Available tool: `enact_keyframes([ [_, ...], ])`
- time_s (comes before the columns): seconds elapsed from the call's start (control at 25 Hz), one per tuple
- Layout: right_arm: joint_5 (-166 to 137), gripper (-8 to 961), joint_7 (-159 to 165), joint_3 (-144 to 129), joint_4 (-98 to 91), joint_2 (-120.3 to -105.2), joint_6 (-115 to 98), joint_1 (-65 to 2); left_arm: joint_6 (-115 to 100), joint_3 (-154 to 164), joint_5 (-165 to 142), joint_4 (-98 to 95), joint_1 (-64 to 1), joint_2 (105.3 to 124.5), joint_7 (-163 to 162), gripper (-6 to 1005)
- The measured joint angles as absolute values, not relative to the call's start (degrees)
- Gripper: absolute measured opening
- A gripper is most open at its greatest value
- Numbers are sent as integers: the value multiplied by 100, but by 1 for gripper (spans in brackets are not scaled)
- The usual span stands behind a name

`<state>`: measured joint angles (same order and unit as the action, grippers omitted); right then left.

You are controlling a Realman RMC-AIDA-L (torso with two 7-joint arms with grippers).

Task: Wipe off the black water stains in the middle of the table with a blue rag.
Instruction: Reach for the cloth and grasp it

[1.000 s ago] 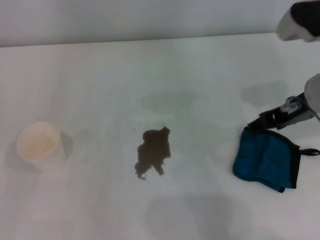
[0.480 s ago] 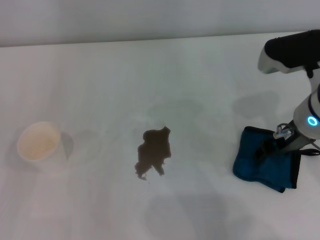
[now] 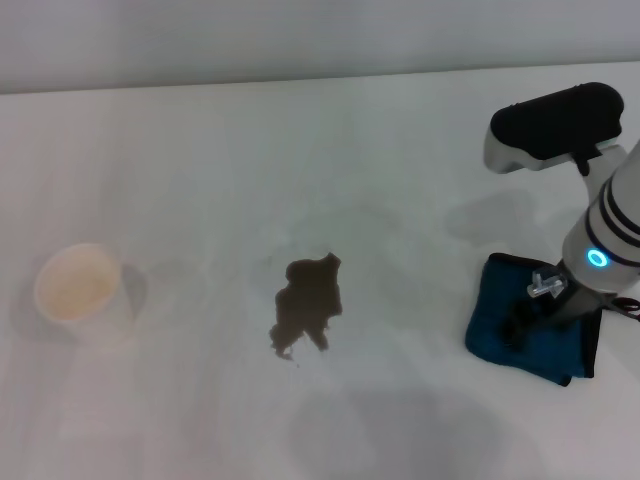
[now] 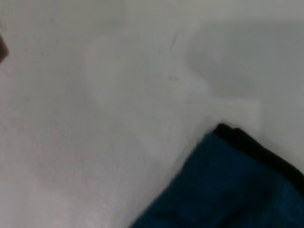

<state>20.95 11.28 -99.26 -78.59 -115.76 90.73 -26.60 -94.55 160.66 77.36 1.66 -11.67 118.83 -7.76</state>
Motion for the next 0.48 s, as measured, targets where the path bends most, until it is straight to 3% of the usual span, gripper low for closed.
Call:
enact_keyframes([
  [0.48,2101,593,1141,-10153,-7543,-11574,9007,-2887,-9458,16066,7739,148,-1143,11890,-774,883],
])
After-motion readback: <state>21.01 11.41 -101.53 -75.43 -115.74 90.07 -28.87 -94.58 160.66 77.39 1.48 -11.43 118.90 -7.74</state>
